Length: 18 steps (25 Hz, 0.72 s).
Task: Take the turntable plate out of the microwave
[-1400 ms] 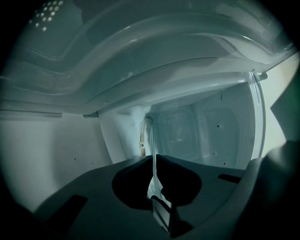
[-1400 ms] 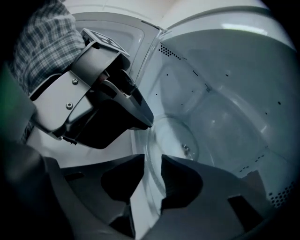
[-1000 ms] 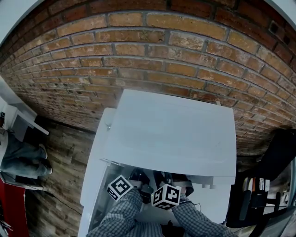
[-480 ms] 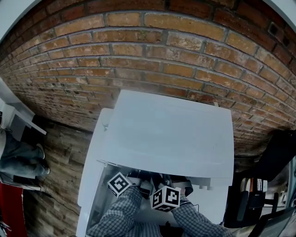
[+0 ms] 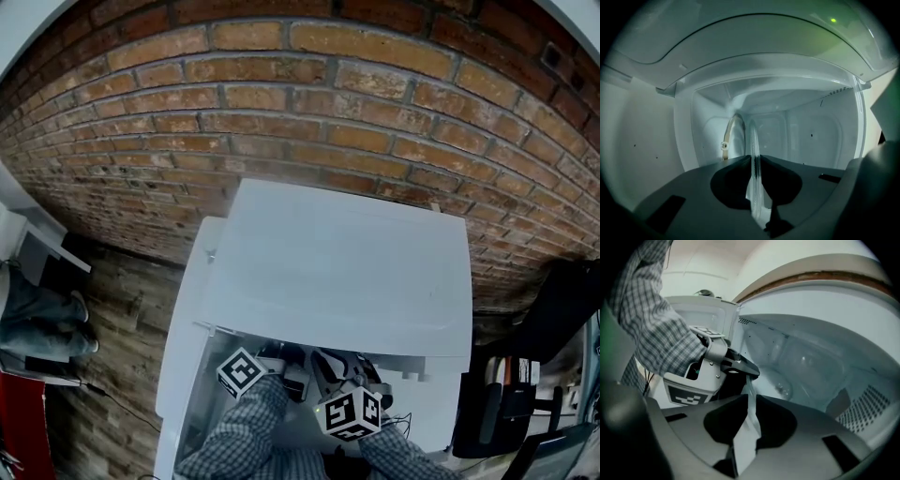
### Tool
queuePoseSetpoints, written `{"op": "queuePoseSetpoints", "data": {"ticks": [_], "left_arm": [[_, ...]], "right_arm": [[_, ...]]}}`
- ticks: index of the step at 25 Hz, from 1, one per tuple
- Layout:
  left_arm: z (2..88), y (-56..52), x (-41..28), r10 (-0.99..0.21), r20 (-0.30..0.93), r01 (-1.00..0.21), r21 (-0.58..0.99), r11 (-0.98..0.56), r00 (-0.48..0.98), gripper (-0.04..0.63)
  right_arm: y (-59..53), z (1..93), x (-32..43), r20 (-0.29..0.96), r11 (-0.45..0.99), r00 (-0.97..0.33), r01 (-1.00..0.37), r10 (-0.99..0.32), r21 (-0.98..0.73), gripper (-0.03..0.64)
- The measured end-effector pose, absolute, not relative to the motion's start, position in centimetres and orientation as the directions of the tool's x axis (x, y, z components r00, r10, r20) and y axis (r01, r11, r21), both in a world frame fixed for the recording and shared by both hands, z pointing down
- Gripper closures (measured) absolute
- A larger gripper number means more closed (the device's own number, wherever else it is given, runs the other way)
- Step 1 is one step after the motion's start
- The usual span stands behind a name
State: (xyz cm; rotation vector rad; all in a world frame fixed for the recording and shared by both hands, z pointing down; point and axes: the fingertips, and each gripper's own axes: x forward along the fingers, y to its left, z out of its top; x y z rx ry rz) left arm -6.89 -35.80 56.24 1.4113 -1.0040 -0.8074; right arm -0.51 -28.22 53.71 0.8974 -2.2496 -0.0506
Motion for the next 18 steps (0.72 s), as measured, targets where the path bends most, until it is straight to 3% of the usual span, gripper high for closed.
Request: {"op": "queuePoseSetpoints", "data": {"ticks": [8, 14, 18], "left_arm": [[55.1, -35.7, -6.6, -0.913, 0.026, -0.095, 0.995, -0.014, 0.408, 0.554], [53.8, -35.3, -6.5, -0.909, -0.041, -0.067, 0.995, -0.076, 0.415, 0.549], [53.9, -34.7, -6.6, -0.909, -0.012, -0.095, 0.994, -0.057, 0.417, 0.548]], "right_arm": [[-26.1, 54.8, 2.9, 0.508, 0.579, -0.608, -0.780, -0.610, -0.238, 0.558], [-25.4, 55.2, 3.7, 0.457, 0.484, -0.632, -0.774, -0.626, -0.408, 0.558], [-25.9, 55.1, 4.5, 0.309, 0.296, -0.661, -0.638, -0.683, -0.711, 0.558]]}}
